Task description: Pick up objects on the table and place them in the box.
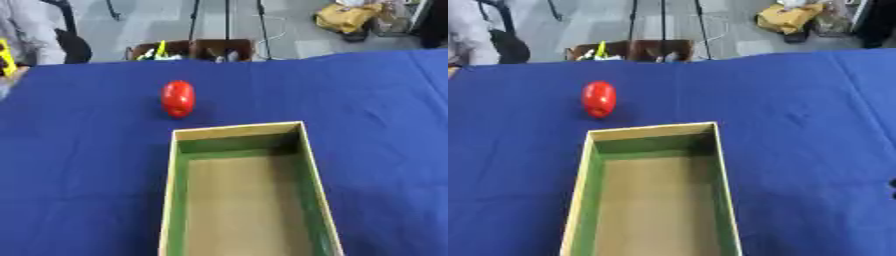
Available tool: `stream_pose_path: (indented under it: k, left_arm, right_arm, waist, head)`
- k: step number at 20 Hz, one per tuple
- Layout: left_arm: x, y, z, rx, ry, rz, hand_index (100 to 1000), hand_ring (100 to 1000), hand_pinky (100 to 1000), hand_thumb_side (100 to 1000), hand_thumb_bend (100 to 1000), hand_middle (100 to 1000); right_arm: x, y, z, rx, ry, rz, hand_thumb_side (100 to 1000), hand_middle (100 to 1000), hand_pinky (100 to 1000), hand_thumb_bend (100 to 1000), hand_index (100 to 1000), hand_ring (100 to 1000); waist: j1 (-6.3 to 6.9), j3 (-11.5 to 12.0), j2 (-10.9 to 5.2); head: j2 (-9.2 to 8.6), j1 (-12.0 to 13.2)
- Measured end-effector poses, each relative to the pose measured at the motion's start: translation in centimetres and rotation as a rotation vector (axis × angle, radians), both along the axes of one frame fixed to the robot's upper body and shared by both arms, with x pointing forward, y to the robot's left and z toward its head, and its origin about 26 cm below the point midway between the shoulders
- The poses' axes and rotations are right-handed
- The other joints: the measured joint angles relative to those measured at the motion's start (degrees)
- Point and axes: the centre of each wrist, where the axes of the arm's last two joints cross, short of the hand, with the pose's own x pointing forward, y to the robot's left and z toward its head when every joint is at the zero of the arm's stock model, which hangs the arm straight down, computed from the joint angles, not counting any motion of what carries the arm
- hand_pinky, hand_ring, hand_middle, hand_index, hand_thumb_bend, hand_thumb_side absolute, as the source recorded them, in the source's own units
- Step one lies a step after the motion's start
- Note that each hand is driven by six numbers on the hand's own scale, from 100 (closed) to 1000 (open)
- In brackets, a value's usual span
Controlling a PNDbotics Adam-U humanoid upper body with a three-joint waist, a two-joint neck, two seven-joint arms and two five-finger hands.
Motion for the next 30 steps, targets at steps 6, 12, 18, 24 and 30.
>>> stream_pose_path:
  k: [6,12,18,24,30]
  left_arm:
    - [2.7,3.4,-0.7,0.086,0.185,0.062,766,406,202,919,100,487]
    - [4.4,5.2,0.0,0.177,0.262,0.106,795,419,209,878,100,509]
    - [6.2,5.1,0.8,0.306,0.302,0.127,814,445,243,877,100,534]
    - [8.1,4.1,1.7,0.416,0.314,0.144,848,474,283,881,100,572]
    - [10.0,2.3,1.7,0.528,0.348,0.138,886,528,362,900,125,632]
  right_arm:
    - [0.0,0.2,0.0,-0.012,0.006,0.008,871,439,332,186,649,440]
    - [0.0,0.4,-0.1,-0.029,0.016,0.017,872,438,331,199,649,440]
    - [0.1,0.6,-0.1,-0.043,0.018,0.029,874,438,330,204,648,441]
    - [0.1,0.9,-0.2,-0.057,0.019,0.042,875,437,330,209,648,442]
    - [0.1,1.0,-0.2,-0.069,0.022,0.046,873,437,329,211,647,442]
  waist:
    - [0.59,-0.97,0.11]
    - [1.21,-1.90,0.49]
    - [1.47,-3.05,0.80]
    - [1.83,-3.99,0.87]
    - [2.02,-4.51,1.13]
  head:
    - [-0.14,0.36]
    - [-1.03,0.60]
    - [-1.48,1.22]
    - [-2.06,1.82]
    - [-3.29,1.80]
